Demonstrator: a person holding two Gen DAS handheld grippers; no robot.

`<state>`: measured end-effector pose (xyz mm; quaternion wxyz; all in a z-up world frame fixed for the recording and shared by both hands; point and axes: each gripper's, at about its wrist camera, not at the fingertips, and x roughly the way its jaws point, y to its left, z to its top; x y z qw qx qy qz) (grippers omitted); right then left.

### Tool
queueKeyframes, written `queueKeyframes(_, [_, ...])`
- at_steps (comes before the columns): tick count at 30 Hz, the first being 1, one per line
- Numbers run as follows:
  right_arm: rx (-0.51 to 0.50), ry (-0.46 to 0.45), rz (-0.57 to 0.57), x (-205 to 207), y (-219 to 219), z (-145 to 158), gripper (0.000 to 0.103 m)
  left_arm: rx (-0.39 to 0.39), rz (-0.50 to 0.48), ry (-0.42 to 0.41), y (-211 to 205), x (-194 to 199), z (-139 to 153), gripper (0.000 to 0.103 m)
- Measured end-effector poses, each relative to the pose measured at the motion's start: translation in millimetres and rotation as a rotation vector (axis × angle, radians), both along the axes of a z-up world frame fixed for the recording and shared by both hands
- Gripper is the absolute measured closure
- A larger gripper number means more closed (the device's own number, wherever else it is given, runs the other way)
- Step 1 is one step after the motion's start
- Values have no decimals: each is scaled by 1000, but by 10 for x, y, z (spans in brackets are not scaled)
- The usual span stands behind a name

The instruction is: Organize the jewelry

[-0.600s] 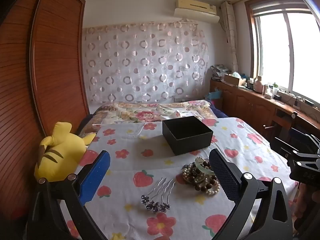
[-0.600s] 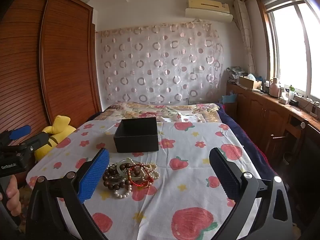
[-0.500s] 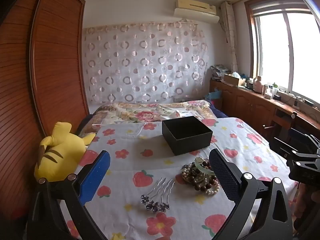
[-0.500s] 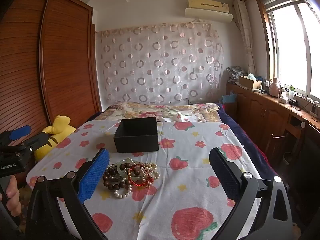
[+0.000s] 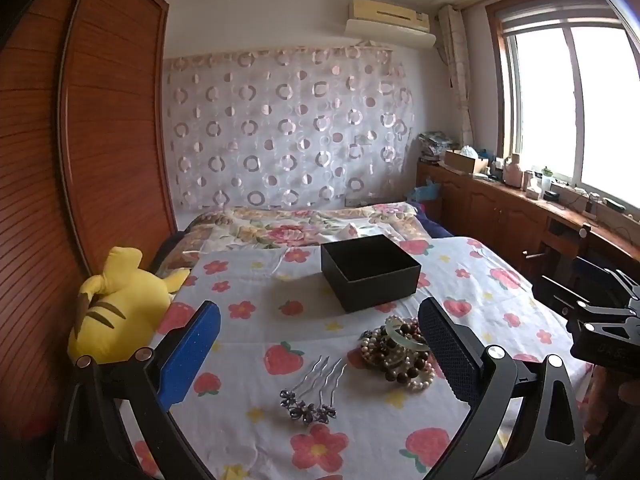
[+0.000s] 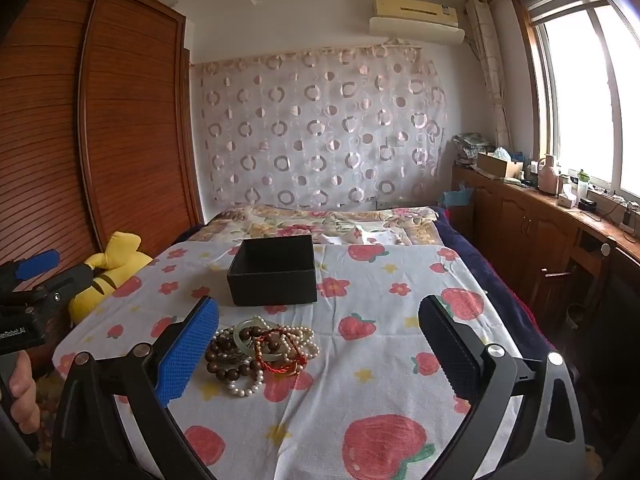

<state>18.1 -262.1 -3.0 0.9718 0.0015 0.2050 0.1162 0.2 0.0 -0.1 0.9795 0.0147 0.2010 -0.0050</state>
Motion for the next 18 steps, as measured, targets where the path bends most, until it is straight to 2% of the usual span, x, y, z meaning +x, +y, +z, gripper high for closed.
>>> queueKeyframes(18, [0, -10, 1, -27, 8, 40, 2, 1, 1, -9, -81, -48, 94, 7])
